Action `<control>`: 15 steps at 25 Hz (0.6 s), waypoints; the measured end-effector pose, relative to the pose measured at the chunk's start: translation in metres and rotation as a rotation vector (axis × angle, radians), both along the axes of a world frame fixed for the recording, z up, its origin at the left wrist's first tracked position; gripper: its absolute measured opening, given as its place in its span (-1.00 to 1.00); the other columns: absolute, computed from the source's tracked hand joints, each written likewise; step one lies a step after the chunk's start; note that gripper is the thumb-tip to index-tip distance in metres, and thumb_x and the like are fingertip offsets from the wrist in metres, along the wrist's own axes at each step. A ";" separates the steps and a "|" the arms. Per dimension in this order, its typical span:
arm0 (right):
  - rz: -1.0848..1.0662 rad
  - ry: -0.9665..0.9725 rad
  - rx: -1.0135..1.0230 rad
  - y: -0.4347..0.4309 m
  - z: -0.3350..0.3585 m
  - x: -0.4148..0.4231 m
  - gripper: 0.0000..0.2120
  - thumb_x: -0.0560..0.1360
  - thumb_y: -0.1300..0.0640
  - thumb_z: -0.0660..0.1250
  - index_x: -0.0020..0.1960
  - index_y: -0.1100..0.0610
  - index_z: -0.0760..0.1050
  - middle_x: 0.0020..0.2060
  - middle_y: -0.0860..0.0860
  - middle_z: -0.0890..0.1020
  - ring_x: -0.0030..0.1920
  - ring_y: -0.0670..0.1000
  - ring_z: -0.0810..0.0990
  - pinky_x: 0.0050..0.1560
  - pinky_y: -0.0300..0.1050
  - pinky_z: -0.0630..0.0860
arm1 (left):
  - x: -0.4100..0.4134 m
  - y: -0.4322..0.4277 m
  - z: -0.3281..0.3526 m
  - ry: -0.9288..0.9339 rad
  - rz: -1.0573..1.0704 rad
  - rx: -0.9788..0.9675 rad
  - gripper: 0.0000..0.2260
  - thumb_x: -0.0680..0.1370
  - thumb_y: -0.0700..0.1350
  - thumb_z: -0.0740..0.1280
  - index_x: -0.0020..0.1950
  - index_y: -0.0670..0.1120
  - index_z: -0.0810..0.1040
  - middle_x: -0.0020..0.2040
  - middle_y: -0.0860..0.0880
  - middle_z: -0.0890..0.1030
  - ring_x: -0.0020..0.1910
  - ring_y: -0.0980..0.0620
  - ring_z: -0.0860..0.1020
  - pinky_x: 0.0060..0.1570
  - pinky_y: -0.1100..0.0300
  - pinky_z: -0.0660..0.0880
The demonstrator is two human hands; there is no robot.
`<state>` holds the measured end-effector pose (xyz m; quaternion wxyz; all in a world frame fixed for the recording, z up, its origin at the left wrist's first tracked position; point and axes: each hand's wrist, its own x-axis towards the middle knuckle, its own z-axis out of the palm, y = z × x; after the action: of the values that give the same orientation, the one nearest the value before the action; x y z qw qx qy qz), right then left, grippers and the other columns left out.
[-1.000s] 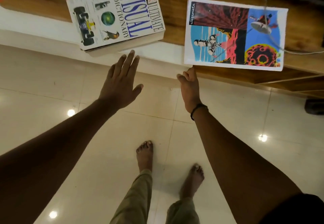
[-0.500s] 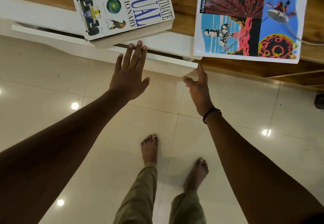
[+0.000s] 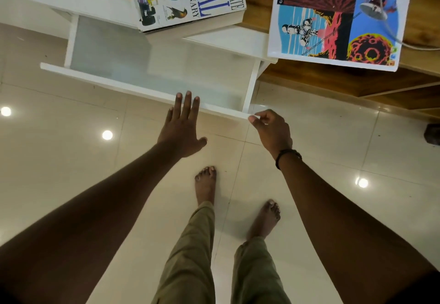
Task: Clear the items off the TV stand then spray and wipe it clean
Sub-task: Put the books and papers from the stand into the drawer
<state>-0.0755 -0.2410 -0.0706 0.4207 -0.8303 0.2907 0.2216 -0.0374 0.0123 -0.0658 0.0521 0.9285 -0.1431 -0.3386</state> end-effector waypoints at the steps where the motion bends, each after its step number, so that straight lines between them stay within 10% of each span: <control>1: 0.007 0.028 -0.004 0.004 0.003 -0.013 -0.68 0.60 -0.13 0.39 0.21 0.07 0.61 0.11 0.00 0.71 0.13 0.06 0.65 0.06 -0.05 0.55 | -0.015 0.004 0.001 0.030 0.007 0.004 0.08 0.52 0.24 0.40 0.65 -0.09 -0.34 0.64 -0.13 -0.38 0.60 -0.19 -0.40 0.60 -0.12 -0.11; 15: 0.186 0.268 0.004 0.045 0.012 -0.145 -0.70 0.57 -0.16 0.41 0.21 -0.03 0.59 0.15 -0.06 0.70 0.16 0.08 0.65 0.13 0.09 0.61 | -0.172 0.055 0.005 0.146 0.026 0.087 0.17 0.44 0.31 0.44 0.64 -0.07 -0.37 0.60 -0.10 -0.46 0.57 -0.18 -0.45 0.55 -0.06 -0.20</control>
<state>-0.2205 -0.1956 -0.0589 0.3574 -0.8159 0.2655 0.3689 -0.2090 0.0674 -0.0607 0.0264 0.9046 -0.1120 -0.4105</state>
